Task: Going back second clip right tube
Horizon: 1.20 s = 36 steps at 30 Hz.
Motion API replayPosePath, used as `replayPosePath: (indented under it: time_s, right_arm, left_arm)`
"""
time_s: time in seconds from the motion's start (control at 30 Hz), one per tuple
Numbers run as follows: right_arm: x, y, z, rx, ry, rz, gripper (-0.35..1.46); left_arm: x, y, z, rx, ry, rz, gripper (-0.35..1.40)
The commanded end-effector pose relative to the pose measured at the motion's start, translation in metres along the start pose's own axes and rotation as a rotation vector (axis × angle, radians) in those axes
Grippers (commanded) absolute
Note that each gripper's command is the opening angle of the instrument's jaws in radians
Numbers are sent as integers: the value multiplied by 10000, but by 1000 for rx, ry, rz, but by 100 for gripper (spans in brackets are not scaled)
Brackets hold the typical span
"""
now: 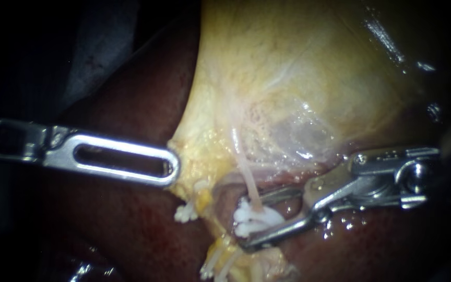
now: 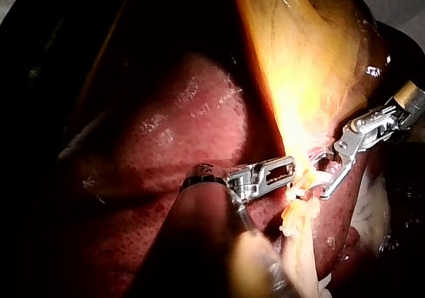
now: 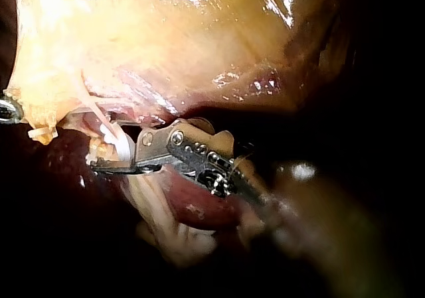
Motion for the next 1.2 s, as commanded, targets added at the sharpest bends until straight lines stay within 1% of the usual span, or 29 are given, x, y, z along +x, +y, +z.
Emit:
replayPosePath:
  time_s: [0.03, 0.2, 0.67, 0.9, 1.07, 1.2]
  right_arm:
    - [2, 0, -3, -1, 2, 0, 51]
    - [2, -1, -12, -7, 7, -3, 51]
    - [1, -2, -13, -6, 6, -4, 51]
    - [-2, 0, 3, -11, 6, -8, 51]
    - [-12, 2, 23, -2, -5, -18, 52]
    - [-17, 4, 33, 3, -11, -24, 53]
  left_arm:
    - [0, 0, 0, 0, 0, 0, -35]
    - [0, 0, 0, 0, 0, 0, -35]
    - [0, 0, 0, 0, 0, 0, -35]
    - [0, 0, 1, 0, 0, 0, -35]
    - [0, 0, 1, 0, 0, 0, -35]
    - [0, 0, 1, 0, 0, 0, -35]
